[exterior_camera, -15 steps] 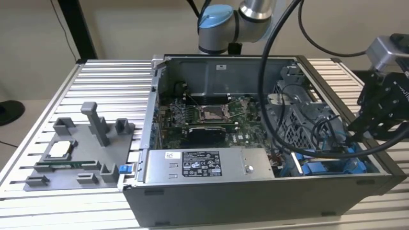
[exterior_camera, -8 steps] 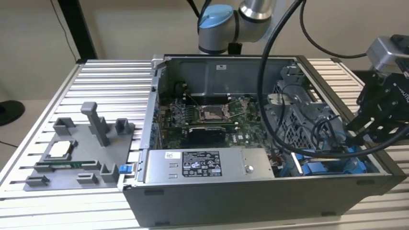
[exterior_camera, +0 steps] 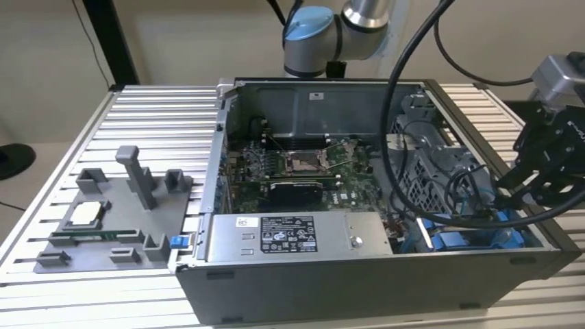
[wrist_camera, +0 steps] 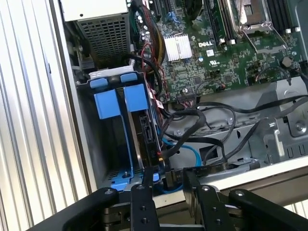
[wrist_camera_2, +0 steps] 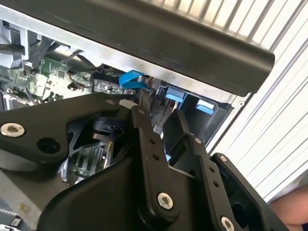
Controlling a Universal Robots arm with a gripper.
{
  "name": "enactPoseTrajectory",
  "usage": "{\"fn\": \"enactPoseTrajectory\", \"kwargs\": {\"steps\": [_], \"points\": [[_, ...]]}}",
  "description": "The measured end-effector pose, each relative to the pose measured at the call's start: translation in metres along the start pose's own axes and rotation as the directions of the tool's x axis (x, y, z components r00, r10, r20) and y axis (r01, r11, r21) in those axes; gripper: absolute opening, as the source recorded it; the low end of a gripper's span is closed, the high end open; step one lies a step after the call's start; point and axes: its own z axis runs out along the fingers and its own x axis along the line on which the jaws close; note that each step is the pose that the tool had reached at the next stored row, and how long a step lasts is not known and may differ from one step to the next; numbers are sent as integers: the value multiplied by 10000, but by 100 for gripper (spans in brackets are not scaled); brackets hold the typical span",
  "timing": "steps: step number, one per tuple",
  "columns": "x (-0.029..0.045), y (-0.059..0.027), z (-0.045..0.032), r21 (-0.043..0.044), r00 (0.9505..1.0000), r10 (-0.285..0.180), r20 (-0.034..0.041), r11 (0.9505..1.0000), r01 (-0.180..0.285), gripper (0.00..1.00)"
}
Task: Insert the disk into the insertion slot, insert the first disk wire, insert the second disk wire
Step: 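Insert the second disk wire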
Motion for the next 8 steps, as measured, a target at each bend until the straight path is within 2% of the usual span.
{"fn": "enactPoseTrajectory", "kwargs": {"steps": [2,3,4,7,8], "points": [[-8,-32,1,-37,10000,9,-8,10000,-9,100],[-8,-32,4,-82,10000,31,-16,10000,-31,100],[-7,-33,6,-159,10000,62,-35,9999,-62,100],[6,-39,6,-518,9999,121,-104,9986,-126,100],[11,-48,7,-551,9999,123,-95,9984,-128,100]]}}
